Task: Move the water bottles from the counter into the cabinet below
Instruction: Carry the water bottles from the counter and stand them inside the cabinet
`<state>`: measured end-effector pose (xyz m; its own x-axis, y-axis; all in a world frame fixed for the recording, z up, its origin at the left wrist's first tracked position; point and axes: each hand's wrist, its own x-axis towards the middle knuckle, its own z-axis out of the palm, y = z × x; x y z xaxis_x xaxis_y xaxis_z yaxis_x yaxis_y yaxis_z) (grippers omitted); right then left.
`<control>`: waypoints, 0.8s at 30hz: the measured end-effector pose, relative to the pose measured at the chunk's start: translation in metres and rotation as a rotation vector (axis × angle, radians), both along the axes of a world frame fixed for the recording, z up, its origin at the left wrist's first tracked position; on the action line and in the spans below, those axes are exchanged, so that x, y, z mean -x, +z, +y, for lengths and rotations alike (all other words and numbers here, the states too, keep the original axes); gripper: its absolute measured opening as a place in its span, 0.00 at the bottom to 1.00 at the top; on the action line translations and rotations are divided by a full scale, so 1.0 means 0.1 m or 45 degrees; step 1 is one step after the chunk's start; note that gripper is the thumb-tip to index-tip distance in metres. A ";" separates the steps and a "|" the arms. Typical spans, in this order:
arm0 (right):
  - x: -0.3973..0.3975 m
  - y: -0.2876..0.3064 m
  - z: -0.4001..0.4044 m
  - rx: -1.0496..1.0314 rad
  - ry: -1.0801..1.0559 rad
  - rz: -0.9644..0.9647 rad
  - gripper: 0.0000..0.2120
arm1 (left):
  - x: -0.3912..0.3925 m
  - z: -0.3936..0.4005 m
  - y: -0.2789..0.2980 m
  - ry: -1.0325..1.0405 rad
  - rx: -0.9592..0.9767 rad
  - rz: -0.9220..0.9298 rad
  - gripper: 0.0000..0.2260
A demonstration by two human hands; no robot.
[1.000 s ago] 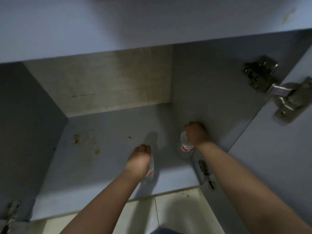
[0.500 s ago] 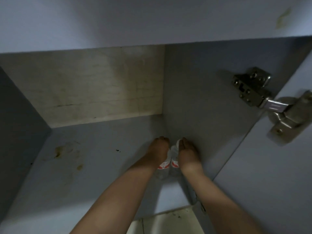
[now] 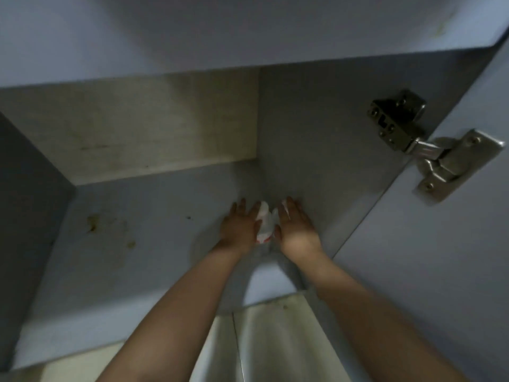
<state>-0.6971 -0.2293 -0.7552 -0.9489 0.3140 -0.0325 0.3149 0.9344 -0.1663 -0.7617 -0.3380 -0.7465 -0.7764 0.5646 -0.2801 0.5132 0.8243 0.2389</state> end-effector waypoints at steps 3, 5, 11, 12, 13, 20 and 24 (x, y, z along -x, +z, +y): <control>-0.20 0.31 -0.20 -0.049 0.096 -0.194 0.19 | -0.23 -0.44 0.23 0.088 0.128 -0.029 0.23; -0.36 0.54 -0.31 -0.057 0.098 -0.273 0.17 | -0.47 -0.74 0.47 0.070 0.227 -0.039 0.23; -0.93 1.70 -0.84 0.029 0.101 -0.544 0.30 | -1.22 -1.35 1.55 0.154 0.291 -0.272 0.23; -1.04 1.88 -0.91 0.049 0.123 -0.544 0.28 | -1.33 -1.43 1.77 0.167 0.308 -0.296 0.23; -1.15 2.09 -0.98 0.053 0.133 -0.515 0.26 | -1.44 -1.50 1.99 0.176 0.327 -0.316 0.23; -1.63 3.44 -1.31 0.162 0.243 -0.466 0.27 | -1.97 -1.95 3.57 0.310 0.252 -0.238 0.23; -1.72 3.94 -1.47 0.132 0.326 -0.253 0.25 | -2.09 -2.17 4.20 0.378 0.188 -0.124 0.22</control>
<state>-0.5255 -0.3760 -0.3609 -0.9685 0.0520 -0.2437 0.1082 0.9687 -0.2234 -0.5526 -0.5553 -0.3266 -0.8663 0.2659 -0.4229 0.2263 0.9636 0.1423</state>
